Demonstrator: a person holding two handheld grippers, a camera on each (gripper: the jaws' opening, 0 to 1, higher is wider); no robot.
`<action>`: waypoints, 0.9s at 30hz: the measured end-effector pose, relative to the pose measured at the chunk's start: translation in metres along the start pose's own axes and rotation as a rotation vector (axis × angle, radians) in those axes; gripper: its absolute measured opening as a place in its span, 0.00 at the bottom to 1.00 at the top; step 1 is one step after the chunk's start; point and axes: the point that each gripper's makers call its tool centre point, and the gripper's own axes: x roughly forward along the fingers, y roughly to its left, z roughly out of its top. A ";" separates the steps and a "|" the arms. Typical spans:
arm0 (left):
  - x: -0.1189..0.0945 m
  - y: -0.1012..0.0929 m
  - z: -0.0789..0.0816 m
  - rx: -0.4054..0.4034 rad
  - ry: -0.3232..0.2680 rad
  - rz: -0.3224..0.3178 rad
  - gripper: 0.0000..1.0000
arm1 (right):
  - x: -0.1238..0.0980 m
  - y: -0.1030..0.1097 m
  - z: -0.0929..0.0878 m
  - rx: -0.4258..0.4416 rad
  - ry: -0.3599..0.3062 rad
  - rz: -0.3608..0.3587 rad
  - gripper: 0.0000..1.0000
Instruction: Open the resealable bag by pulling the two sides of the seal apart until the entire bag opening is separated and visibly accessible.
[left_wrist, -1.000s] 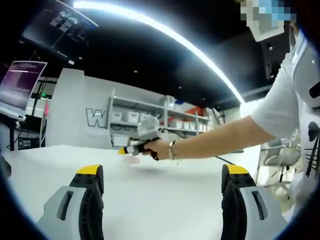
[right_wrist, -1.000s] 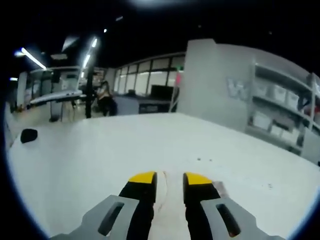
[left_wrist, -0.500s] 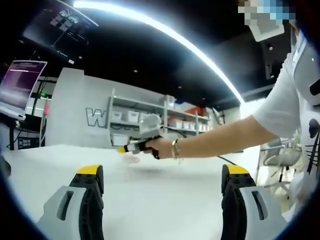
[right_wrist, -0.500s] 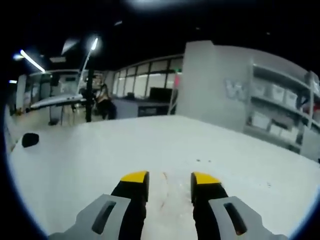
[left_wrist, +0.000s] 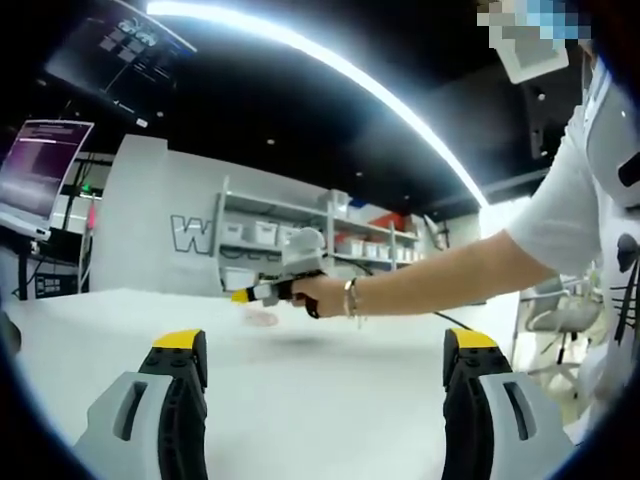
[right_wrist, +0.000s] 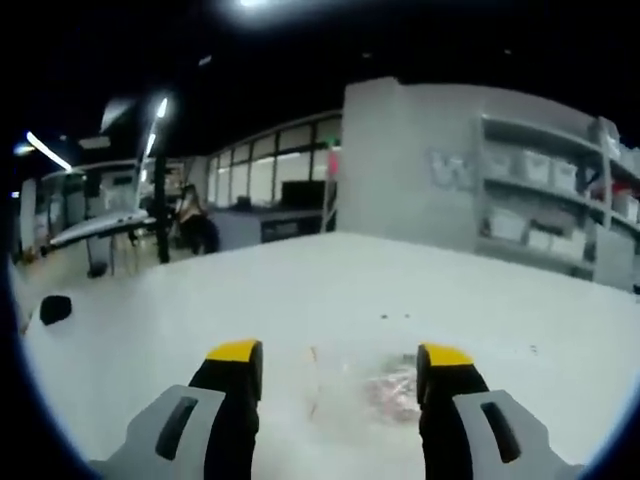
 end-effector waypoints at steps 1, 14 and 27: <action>0.000 0.000 0.000 0.000 0.000 0.000 0.96 | 0.000 0.000 0.000 0.023 -0.004 0.000 0.73; 0.000 0.003 -0.003 -0.001 0.000 -0.001 0.96 | -0.019 -0.002 0.004 0.093 -0.044 -0.028 0.83; -0.001 0.000 0.000 -0.002 -0.001 0.002 0.96 | -0.037 0.000 0.012 0.132 -0.083 -0.050 0.95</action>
